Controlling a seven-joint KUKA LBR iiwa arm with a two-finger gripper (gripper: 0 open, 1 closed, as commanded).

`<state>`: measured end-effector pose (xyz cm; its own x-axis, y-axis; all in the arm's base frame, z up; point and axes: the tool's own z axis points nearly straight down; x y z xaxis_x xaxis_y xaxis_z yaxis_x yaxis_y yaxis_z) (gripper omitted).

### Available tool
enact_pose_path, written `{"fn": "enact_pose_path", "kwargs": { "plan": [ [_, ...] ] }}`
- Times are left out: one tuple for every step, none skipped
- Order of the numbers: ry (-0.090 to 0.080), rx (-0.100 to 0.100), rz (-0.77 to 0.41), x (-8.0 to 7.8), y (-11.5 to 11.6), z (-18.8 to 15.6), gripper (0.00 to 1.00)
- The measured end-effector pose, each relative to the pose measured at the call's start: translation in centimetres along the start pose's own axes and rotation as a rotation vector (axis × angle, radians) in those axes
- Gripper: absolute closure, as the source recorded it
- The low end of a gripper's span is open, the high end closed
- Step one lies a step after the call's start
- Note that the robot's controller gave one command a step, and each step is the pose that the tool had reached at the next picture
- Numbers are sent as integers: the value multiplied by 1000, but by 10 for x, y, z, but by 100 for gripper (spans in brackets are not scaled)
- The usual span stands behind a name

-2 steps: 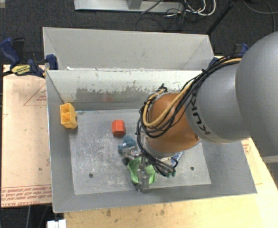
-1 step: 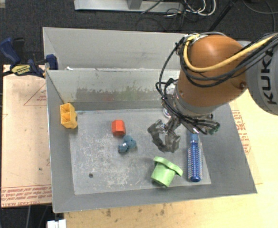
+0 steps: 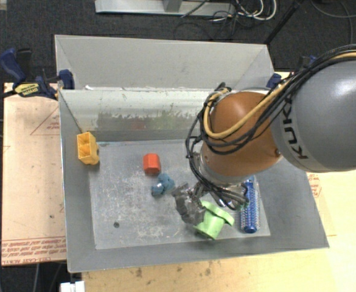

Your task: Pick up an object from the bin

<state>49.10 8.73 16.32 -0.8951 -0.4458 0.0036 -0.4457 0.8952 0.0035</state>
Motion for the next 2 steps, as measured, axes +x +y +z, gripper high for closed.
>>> {"fn": "enact_pose_path", "kwargs": {
  "plan": [
    [-4,2,3,-1,-1,-2,0],
    [-12,4,-9,-68,-23,-7,0]
  ]
}}
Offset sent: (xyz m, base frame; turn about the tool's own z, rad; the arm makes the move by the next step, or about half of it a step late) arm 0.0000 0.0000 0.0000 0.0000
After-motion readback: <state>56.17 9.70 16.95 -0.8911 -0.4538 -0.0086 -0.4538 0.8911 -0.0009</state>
